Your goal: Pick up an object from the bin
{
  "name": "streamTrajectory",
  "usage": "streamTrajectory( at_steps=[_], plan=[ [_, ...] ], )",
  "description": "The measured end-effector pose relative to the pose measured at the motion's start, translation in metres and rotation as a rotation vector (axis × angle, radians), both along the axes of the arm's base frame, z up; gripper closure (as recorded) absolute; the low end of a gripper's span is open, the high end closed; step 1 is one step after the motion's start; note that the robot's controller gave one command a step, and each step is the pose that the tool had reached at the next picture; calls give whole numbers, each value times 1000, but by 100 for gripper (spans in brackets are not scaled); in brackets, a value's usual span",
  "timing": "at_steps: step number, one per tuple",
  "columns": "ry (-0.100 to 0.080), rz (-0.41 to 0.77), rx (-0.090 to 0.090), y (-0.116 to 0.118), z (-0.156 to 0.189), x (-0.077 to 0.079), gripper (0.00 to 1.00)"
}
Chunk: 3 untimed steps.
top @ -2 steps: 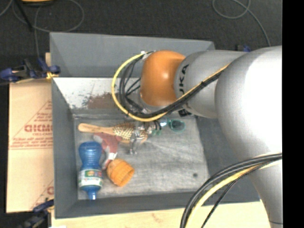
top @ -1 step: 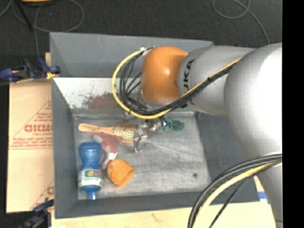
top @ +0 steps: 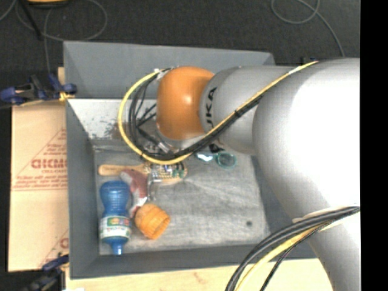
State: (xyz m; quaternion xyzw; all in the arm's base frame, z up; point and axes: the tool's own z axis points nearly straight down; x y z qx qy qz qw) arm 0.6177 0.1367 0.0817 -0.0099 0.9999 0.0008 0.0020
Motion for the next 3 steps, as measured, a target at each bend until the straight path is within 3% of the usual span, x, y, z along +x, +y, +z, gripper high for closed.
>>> streamTrajectory(
  at_steps=[1, 3],
  plan=[
    [-3, 142, -11, 43, -8, 5, 100],
    [0, 140, -10, 43, -5, 4, 100]
  ],
)
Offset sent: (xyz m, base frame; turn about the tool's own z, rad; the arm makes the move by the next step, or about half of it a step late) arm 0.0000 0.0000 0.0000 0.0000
